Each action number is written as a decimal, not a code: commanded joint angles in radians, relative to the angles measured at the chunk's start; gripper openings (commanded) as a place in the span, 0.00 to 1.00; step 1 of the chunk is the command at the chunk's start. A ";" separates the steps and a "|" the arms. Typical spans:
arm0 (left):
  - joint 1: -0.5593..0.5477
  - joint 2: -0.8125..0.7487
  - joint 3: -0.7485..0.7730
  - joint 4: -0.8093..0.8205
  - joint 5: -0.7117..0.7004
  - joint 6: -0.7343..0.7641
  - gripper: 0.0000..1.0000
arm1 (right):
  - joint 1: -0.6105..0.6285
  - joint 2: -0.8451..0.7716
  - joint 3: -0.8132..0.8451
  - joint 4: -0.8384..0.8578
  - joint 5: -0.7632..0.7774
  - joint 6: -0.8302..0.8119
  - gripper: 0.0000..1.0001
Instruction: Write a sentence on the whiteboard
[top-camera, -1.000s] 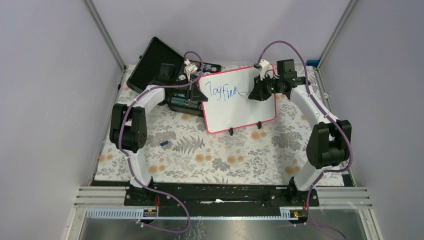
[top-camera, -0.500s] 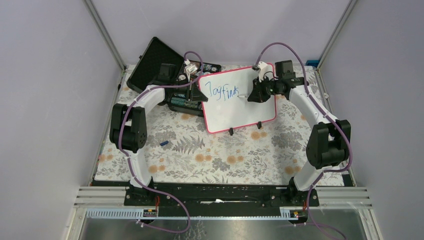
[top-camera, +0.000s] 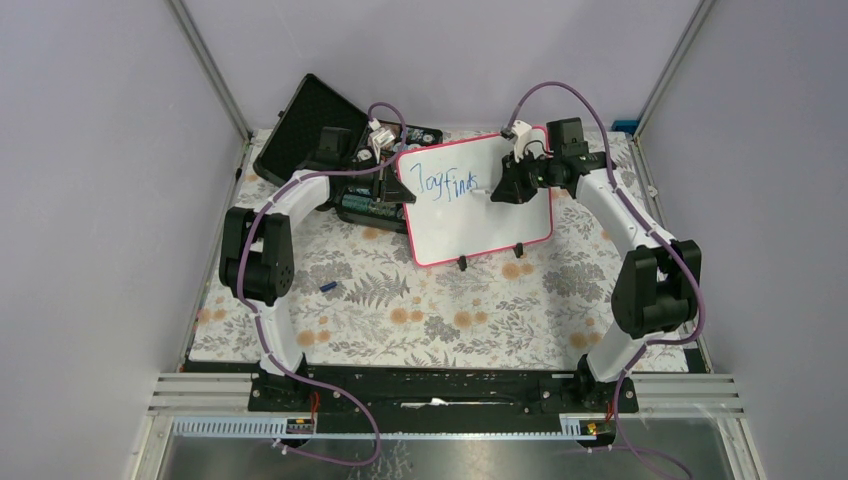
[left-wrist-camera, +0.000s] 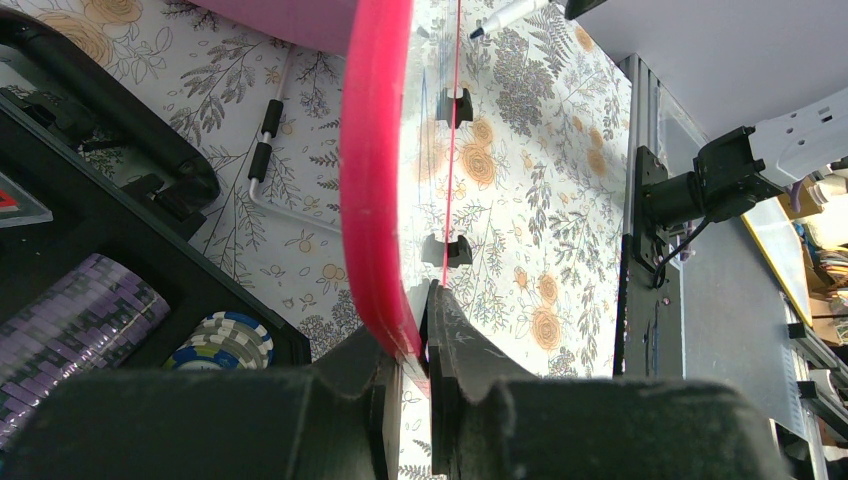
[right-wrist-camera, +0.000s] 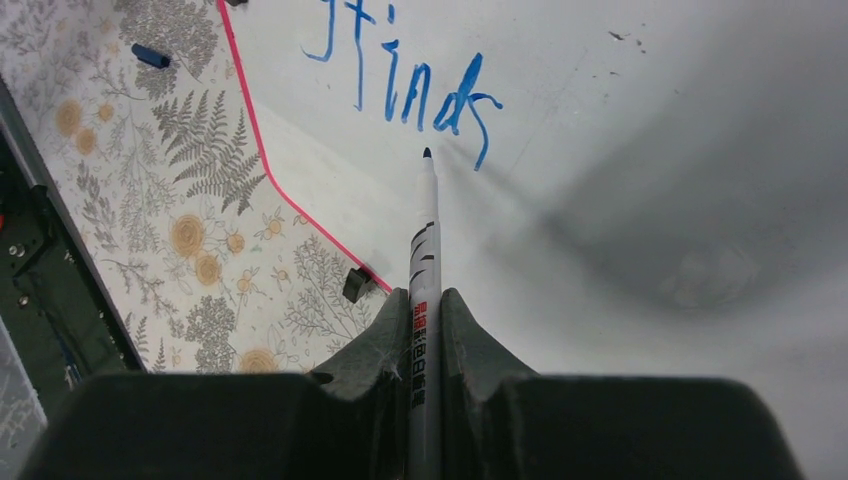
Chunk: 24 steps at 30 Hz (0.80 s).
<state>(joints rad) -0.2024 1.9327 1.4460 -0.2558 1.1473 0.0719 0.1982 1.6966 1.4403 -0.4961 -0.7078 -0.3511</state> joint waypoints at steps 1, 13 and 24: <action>-0.020 0.007 -0.017 -0.025 -0.112 0.117 0.00 | -0.006 -0.068 0.044 -0.039 -0.076 -0.003 0.00; -0.021 0.004 -0.014 -0.024 -0.109 0.115 0.00 | -0.027 -0.061 0.030 -0.054 -0.012 -0.030 0.00; -0.022 0.001 -0.018 -0.024 -0.116 0.117 0.00 | -0.026 -0.004 0.055 -0.039 -0.001 -0.025 0.00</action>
<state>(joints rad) -0.2024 1.9327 1.4460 -0.2569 1.1469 0.0719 0.1753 1.6848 1.4460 -0.5484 -0.7158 -0.3668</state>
